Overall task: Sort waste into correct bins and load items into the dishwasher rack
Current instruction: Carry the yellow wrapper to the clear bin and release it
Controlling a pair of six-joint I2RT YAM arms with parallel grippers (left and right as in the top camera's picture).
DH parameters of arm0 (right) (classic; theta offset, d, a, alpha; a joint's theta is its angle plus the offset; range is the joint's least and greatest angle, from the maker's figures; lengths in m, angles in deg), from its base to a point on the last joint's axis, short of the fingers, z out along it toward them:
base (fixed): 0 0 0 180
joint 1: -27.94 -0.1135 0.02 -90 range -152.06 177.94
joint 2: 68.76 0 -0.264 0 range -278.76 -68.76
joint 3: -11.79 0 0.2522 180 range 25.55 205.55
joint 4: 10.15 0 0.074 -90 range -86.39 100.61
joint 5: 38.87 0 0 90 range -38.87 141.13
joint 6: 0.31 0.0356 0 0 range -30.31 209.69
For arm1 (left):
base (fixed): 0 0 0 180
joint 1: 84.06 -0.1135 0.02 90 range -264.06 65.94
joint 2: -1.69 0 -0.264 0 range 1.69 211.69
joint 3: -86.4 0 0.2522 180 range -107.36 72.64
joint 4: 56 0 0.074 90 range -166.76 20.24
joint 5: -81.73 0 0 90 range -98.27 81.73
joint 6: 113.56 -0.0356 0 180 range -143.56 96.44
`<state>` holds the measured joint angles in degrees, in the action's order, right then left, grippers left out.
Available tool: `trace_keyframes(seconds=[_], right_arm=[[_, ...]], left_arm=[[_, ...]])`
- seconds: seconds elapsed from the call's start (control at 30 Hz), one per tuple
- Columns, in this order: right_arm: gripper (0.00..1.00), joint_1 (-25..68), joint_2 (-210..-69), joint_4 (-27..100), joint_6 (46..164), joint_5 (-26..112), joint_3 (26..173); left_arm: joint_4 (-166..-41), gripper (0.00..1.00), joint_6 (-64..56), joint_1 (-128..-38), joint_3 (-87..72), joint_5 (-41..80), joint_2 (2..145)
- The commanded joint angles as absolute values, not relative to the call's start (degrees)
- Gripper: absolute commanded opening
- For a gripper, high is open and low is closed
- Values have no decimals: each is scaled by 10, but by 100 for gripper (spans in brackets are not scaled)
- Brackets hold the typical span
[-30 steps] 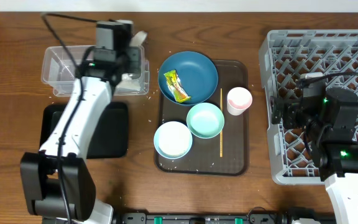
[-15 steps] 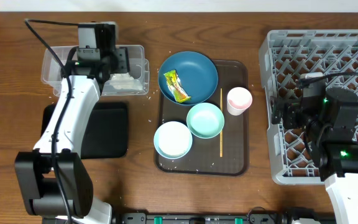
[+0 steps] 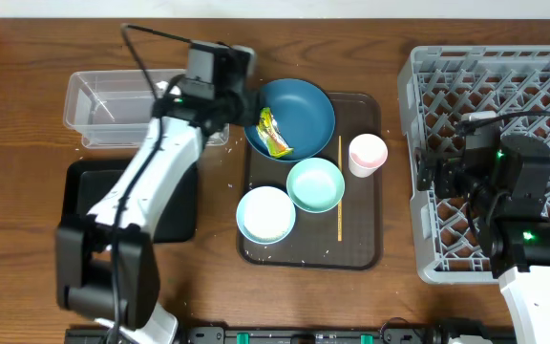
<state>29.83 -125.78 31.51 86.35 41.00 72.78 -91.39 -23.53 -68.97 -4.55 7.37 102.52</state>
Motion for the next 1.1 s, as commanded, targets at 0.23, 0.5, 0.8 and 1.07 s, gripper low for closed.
trace_keyframes(seconds=[0.23,0.5,0.8,1.07], right_arm=[[99,293,-1258,317,871,406,741],[99,293,-1258,317,871,406,741],[99,293,-1258,317,871,406,741],[99,293,-1258,317,871,406,741]], left_arm=[[-868,60,-233,-642,-41,41,1140],[-831,60,-233,-639,-41,16,1205],[-822,7,-233,-639,-41,7,1213],[-823,6,-233,-641,-43,6,1162]])
